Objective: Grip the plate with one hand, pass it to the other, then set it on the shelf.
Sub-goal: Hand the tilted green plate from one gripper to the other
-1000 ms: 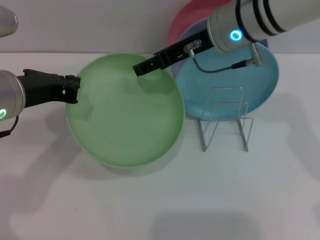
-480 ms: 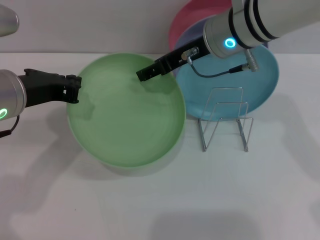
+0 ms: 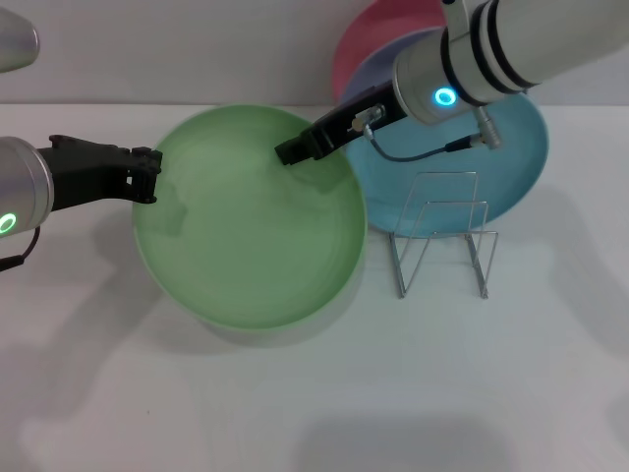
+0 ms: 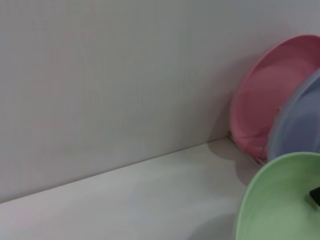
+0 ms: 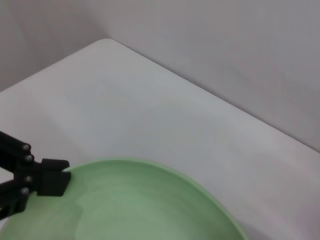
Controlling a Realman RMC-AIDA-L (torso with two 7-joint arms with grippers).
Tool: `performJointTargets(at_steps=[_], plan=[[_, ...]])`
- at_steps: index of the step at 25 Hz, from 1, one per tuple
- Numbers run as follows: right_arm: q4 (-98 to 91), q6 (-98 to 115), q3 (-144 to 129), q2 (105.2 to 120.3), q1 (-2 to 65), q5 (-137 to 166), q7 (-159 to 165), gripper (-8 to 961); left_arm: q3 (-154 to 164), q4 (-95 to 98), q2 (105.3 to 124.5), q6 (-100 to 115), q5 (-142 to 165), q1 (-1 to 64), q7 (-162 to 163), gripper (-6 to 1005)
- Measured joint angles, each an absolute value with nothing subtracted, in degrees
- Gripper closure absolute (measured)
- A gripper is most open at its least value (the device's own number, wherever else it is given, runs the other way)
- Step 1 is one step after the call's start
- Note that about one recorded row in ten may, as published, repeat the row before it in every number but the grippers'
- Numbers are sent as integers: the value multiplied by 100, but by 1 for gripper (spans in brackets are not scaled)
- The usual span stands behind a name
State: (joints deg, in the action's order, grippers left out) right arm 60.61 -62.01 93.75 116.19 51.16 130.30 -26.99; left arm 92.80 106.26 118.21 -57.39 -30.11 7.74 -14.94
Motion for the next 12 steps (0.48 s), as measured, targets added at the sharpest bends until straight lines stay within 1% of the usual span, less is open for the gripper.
performJointTargets(at_steps=[4, 7, 10, 12], plan=[[6103, -6100, 9285, 11648, 5059, 13030, -2956, 493, 9280, 10626, 11820, -5735, -3016, 774, -1494, 966], [6130, -6034, 9259, 11731, 4995, 13078, -3243, 611, 9275, 10626, 11817, -5725, -3057, 774, -1494, 967], [6246, -6013, 9230, 11780, 4931, 13178, -3251, 721, 9263, 10626, 11817, -5721, -3071, 776, -1494, 966], [6402, -6014, 9228, 11802, 4844, 13196, -3254, 732, 9260, 10625, 11816, -5722, -3085, 773, -1494, 965]])
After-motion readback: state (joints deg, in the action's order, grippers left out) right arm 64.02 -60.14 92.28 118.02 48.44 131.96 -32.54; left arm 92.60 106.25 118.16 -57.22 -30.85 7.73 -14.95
